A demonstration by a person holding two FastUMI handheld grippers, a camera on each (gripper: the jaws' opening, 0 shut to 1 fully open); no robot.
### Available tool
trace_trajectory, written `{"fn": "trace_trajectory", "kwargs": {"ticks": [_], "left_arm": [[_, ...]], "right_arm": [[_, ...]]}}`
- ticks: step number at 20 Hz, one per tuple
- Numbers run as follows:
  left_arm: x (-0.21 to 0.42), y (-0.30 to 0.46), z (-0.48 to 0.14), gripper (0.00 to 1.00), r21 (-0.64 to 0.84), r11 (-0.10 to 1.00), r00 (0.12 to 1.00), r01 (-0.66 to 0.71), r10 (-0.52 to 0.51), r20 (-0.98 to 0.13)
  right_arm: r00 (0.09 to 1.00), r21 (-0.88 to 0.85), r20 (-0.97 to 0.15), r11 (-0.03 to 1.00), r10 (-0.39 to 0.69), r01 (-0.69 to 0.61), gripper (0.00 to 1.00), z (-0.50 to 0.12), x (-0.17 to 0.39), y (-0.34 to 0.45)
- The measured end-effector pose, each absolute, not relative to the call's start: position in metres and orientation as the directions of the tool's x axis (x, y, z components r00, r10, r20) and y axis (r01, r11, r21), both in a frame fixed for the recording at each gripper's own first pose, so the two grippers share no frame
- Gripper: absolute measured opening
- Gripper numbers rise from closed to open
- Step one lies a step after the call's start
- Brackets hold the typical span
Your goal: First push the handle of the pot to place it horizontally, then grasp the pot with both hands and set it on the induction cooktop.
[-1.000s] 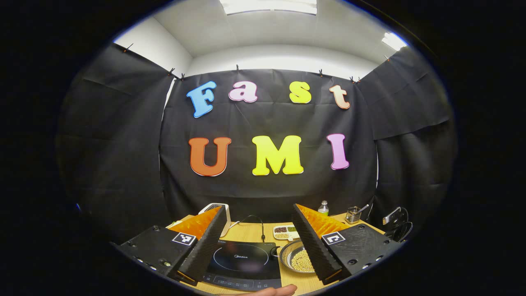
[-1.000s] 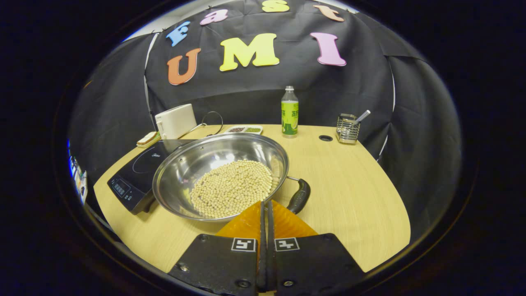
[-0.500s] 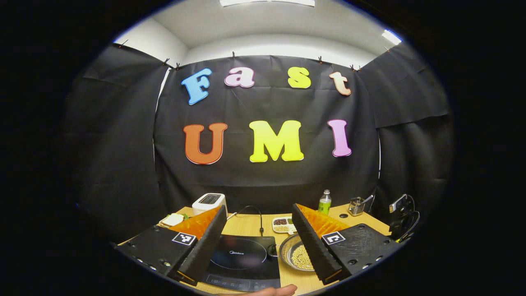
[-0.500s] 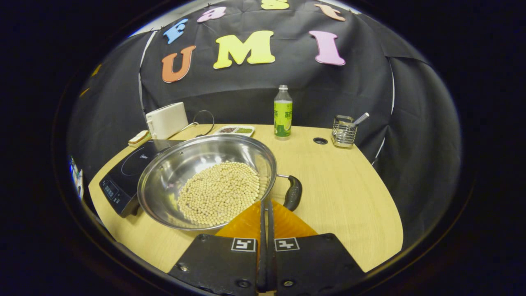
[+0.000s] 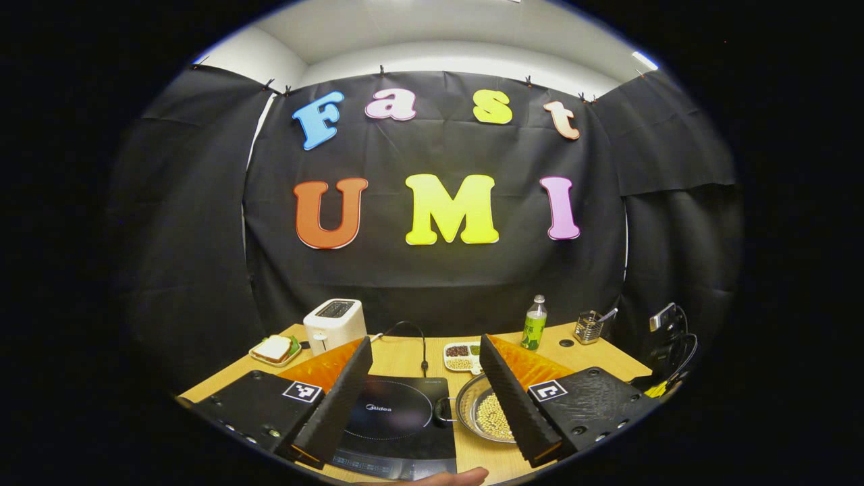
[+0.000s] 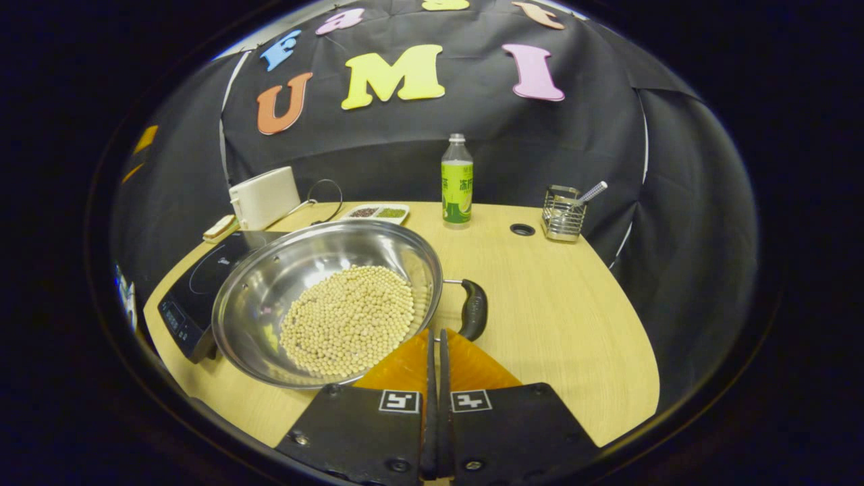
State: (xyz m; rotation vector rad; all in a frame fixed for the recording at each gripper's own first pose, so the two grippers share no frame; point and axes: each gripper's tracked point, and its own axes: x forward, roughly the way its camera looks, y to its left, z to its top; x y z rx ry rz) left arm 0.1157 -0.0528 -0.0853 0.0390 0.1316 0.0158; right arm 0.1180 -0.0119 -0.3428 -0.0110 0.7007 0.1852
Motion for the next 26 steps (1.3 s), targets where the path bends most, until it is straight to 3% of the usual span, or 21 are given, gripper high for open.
{"fn": "trace_trajectory", "kwargs": {"ticks": [5,8,10,20,26], "left_arm": [[0.133,-0.061,-0.13,0.95,0.023,1.0,0.972,0.015,-0.009,-0.234],[0.141,-0.068,-0.153,0.95,0.008,0.999,0.957,0.034,-0.031,-0.289],[0.145,-0.07,-0.17,0.95,0.008,0.999,0.945,0.041,-0.037,-0.325],[0.166,-0.082,-0.266,0.95,-0.013,0.998,0.832,0.059,-0.057,-0.552],[0.181,-0.084,-0.299,0.96,-0.058,0.997,0.776,0.055,-0.08,-0.626]], "right_arm": [[0.791,0.026,-0.594,0.986,0.146,-0.162,0.06,-0.32,0.12,-0.017],[0.807,0.009,-0.575,0.987,0.136,-0.16,0.51,-0.313,0.123,-0.017],[0.812,-0.017,-0.576,0.991,0.097,-0.13,1.0,-0.312,0.126,-0.024],[0.77,0.017,-0.634,0.996,0.077,-0.086,1.0,-0.33,0.143,-0.019],[0.771,0.02,-0.634,0.998,0.061,-0.064,1.0,-0.341,0.156,-0.019]]}}
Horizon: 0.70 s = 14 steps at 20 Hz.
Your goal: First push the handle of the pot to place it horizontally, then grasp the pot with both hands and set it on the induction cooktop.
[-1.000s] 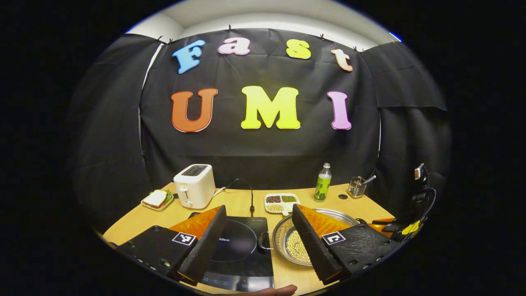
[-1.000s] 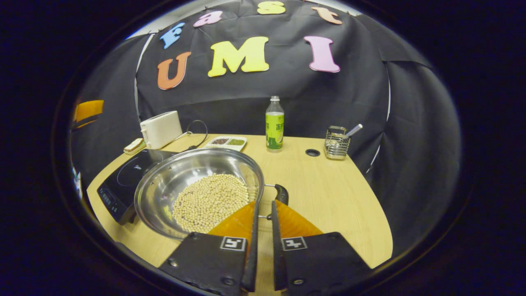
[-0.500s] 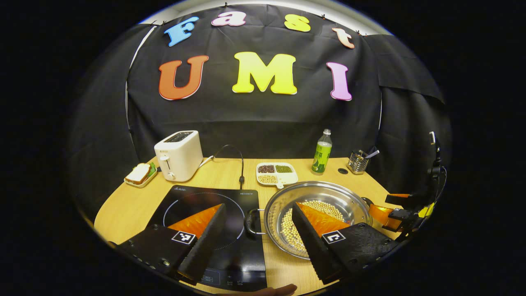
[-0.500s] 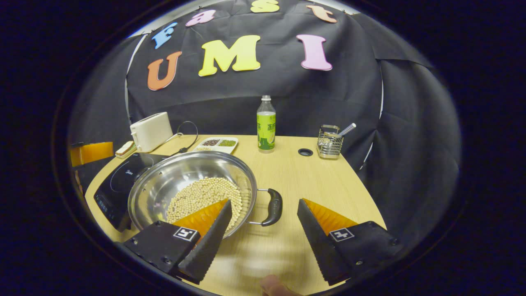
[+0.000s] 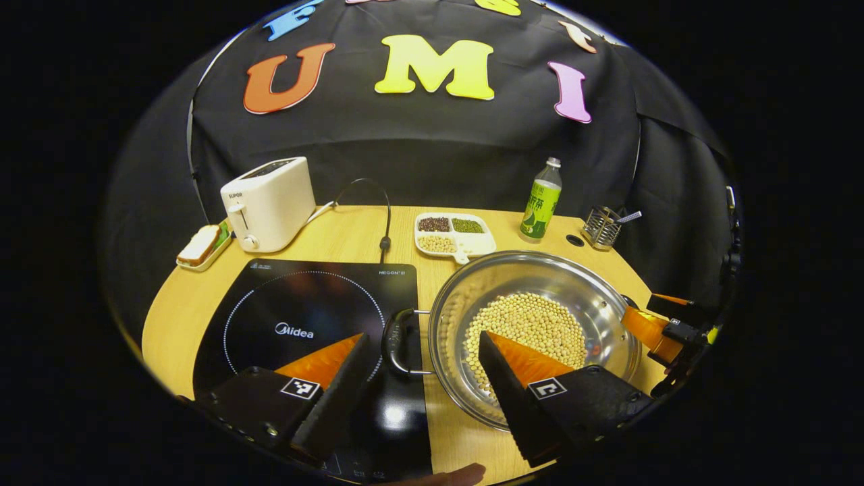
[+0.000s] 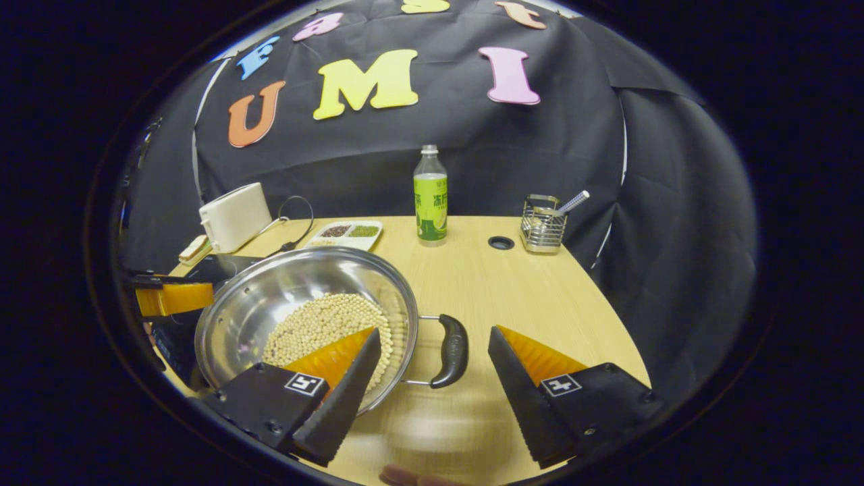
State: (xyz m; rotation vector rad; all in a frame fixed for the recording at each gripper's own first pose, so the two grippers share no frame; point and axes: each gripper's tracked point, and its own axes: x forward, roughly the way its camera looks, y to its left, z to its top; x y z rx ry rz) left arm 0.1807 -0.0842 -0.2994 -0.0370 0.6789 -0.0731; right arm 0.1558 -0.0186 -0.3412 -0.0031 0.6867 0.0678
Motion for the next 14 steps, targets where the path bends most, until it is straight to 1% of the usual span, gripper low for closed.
{"fn": "trace_trajectory", "kwargs": {"ticks": [1,2,3,5,7,9,10,11,12,13,14], "left_arm": [[0.182,-0.084,-0.303,0.96,-0.065,0.996,0.768,0.056,-0.084,-0.635],[0.183,-0.085,-0.305,0.84,-0.075,0.996,0.758,0.054,-0.09,-0.646],[0.183,-0.084,-0.31,0.95,-0.085,0.995,0.741,0.048,-0.093,-0.665],[0.186,-0.084,-0.318,0.94,-0.101,0.994,0.725,0.043,-0.1,-0.681],[0.188,-0.085,-0.322,0.88,-0.119,0.992,0.716,0.048,-0.117,-0.689],[0.188,-0.085,-0.327,0.85,-0.127,0.991,0.709,0.046,-0.121,-0.695],[0.188,-0.083,-0.33,0.82,-0.12,0.992,0.703,0.039,-0.112,-0.702],[0.189,-0.082,-0.328,0.81,-0.12,0.992,0.712,0.041,-0.113,-0.693],[0.192,-0.083,-0.329,0.76,-0.126,0.991,0.711,0.036,-0.114,-0.693],[0.193,-0.081,-0.329,0.75,-0.126,0.992,0.715,0.03,-0.109,-0.69],[0.193,-0.08,-0.33,0.74,-0.126,0.992,0.715,0.024,-0.105,-0.691]], "right_arm": [[0.771,0.017,-0.634,0.998,0.059,-0.062,1.0,-0.342,0.158,-0.018],[0.772,0.014,-0.633,0.998,0.058,-0.064,1.0,-0.344,0.161,-0.018],[0.773,0.012,-0.632,0.998,0.058,-0.065,1.0,-0.345,0.164,-0.018],[0.77,0.02,-0.635,0.998,0.056,-0.056,1.0,-0.349,0.168,-0.016],[0.761,0.04,-0.646,0.998,0.068,-0.054,1.0,-0.355,0.17,-0.013],[0.753,0.056,-0.654,0.997,0.073,-0.048,0.98,-0.361,0.17,-0.012],[0.75,0.068,-0.655,0.996,0.087,-0.056,0.94,-0.363,0.17,-0.01],[0.753,0.063,-0.653,0.997,0.081,-0.052,0.94,-0.362,0.17,-0.011],[0.756,0.057,-0.65,0.997,0.072,-0.046,0.87,-0.364,0.174,-0.014],[0.757,0.051,-0.651,0.998,0.061,-0.036,0.87,-0.364,0.172,-0.017],[0.757,0.047,-0.652,0.998,0.052,-0.028,0.75,-0.365,0.173,-0.02]]}}
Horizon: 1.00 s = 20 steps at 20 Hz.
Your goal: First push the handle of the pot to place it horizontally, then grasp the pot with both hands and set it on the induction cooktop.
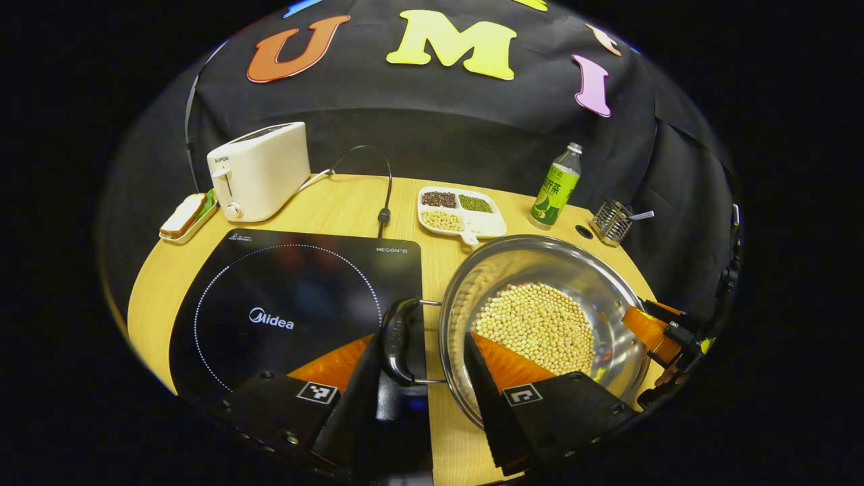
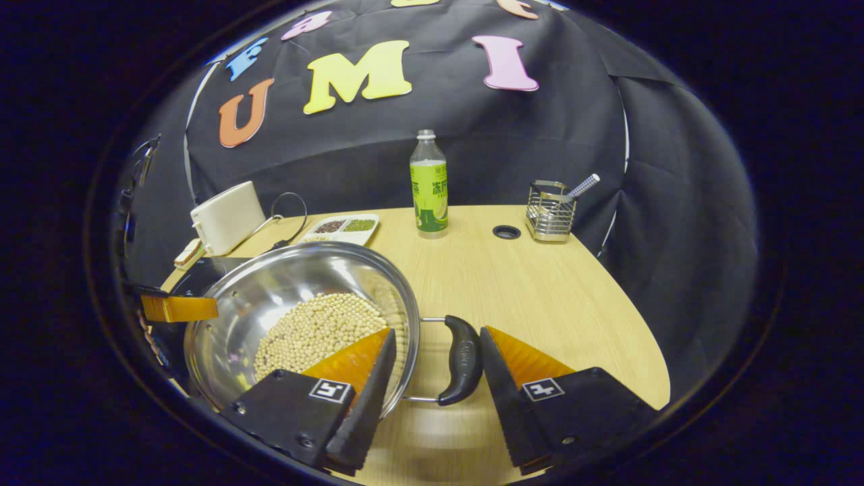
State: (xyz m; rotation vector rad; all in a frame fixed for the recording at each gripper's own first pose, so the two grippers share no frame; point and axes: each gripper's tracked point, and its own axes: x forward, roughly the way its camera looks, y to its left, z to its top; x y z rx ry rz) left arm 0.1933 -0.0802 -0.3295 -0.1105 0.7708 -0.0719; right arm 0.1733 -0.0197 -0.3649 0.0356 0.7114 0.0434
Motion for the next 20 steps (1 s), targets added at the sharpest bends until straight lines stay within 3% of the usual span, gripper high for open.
{"fn": "trace_trajectory", "kwargs": {"ticks": [2,6,20], "left_arm": [[0.194,-0.075,-0.332,0.65,-0.112,0.994,0.714,0.007,-0.083,-0.696],[0.195,-0.075,-0.332,0.59,-0.122,0.992,0.717,-0.038,-0.059,-0.695],[0.191,-0.082,-0.329,0.55,-0.082,0.997,0.734,0.01,-0.063,-0.676]], "right_arm": [[0.752,0.054,-0.657,0.998,0.051,-0.019,0.67,-0.365,0.173,-0.02],[0.739,0.049,-0.672,0.999,0.038,-0.007,0.68,-0.366,0.171,-0.02],[0.699,0.034,-0.715,0.999,0.01,0.021,0.6,-0.361,0.16,-0.027]]}}
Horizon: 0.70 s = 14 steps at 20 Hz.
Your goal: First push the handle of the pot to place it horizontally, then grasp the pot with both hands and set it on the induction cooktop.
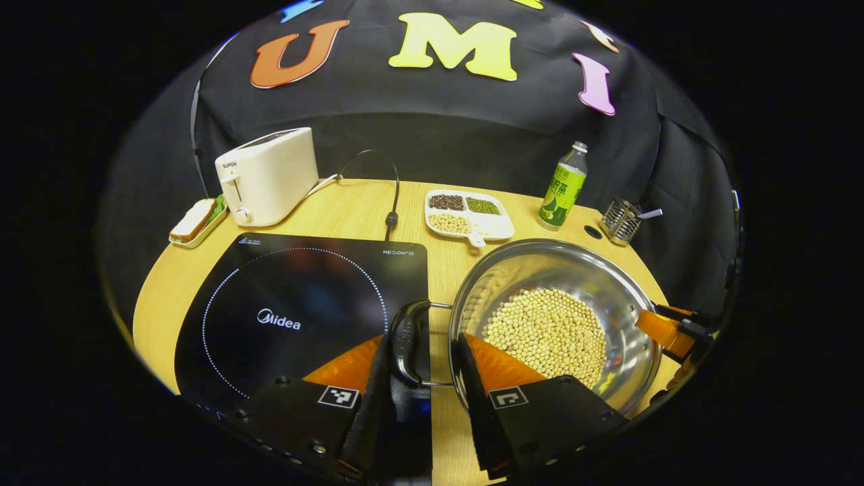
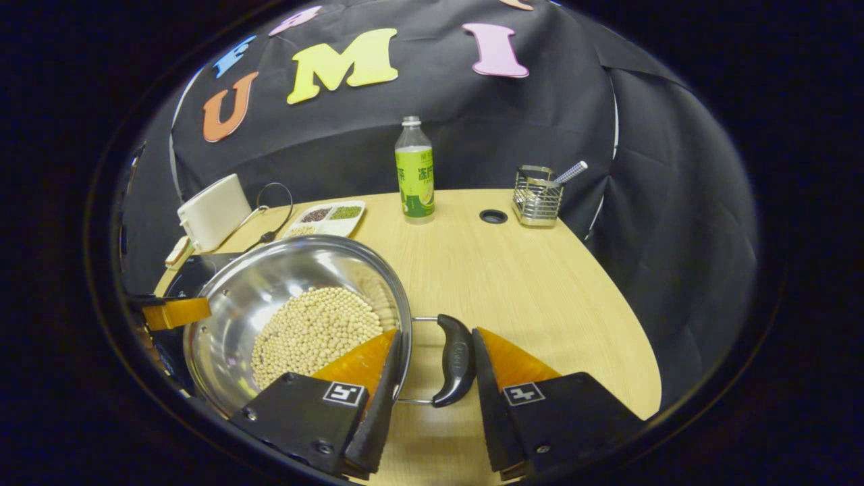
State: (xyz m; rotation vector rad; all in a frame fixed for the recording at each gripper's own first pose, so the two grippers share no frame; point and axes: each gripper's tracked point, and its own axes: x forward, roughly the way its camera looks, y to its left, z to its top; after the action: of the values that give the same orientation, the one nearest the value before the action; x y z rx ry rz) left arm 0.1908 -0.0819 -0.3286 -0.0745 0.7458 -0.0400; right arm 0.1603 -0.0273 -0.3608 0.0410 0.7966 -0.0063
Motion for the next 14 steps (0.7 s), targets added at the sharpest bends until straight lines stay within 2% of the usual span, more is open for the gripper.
{"fn": "trace_trajectory", "kwargs": {"ticks": [6,14], "left_arm": [[0.178,-0.086,-0.298,0.55,-0.067,0.998,0.77,0.02,-0.059,-0.635],[0.169,-0.087,-0.215,0.55,-0.052,0.997,0.852,0.059,-0.078,-0.518]], "right_arm": [[0.728,0.013,-0.686,1.0,0.011,-0.003,0.6,-0.327,0.15,-0.03],[0.774,0.039,-0.634,0.999,0.017,0.01,0.59,-0.246,0.139,-0.03]]}}
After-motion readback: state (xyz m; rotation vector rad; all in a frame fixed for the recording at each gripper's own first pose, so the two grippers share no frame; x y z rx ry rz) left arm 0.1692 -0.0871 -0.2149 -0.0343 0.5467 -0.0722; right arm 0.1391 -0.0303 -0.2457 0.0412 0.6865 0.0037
